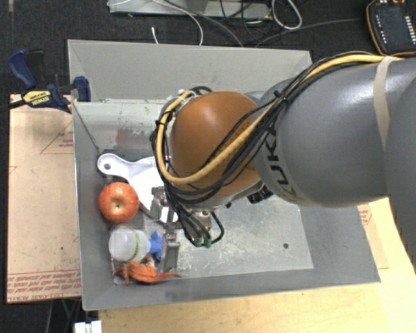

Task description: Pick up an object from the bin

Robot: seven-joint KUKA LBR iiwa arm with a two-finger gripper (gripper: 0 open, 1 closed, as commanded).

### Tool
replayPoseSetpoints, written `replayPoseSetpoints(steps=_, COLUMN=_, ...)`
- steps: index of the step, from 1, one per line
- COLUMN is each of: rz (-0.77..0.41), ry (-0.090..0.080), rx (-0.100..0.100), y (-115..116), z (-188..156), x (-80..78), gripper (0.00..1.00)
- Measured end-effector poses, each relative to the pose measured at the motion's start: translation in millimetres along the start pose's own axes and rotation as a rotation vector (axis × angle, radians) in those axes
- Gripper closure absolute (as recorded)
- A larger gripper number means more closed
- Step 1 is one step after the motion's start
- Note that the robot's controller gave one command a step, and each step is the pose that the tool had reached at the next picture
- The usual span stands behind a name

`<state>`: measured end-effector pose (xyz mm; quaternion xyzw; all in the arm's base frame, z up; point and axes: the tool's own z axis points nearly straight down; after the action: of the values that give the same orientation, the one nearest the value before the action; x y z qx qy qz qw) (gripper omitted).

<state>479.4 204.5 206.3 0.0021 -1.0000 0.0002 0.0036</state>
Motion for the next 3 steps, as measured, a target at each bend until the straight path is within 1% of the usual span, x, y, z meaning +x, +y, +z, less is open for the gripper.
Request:
replayPoseSetpoints(steps=1, rz=0.005, ry=-0.006, rx=-0.001, y=-1.1, z=-3.3, x=-2.0, gripper=0.0)
replayPoseSetpoints(steps=2, rz=-0.331, ry=-0.015, rx=0.002, y=15.1, z=92.4, x=-4.2, gripper=0.0)
replayPoseSetpoints(steps=3, rz=-0.362, ry=-0.012, rx=-0.003, y=17.0, z=52.9, x=-1.4, gripper=0.0)
